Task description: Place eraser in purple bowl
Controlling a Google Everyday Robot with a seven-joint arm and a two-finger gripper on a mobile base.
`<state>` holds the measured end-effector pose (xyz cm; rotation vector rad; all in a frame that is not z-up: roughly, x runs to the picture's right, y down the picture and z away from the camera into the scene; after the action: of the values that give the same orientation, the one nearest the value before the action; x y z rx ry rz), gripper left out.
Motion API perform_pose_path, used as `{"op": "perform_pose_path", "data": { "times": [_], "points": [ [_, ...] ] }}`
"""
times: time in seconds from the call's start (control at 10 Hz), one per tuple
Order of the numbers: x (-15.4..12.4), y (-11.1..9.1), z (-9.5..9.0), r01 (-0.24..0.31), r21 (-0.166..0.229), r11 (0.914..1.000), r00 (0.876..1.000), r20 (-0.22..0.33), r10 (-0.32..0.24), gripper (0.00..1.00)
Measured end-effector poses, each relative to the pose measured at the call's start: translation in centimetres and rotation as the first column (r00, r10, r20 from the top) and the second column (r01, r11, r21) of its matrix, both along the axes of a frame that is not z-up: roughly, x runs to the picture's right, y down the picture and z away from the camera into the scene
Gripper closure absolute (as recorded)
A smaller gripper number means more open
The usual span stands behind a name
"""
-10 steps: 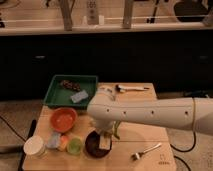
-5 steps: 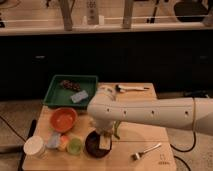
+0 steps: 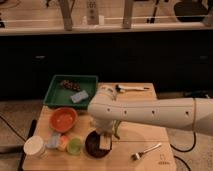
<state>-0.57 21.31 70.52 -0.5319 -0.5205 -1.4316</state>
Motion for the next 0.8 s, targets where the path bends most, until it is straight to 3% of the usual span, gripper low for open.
{"op": "perform_pose_path", "data": {
  "times": [0.8],
  "points": [
    [0.05,-0.02,-0.1,0.008,-0.004,1.0,1.0,0.008,-0.008,0.95]
  ]
}}
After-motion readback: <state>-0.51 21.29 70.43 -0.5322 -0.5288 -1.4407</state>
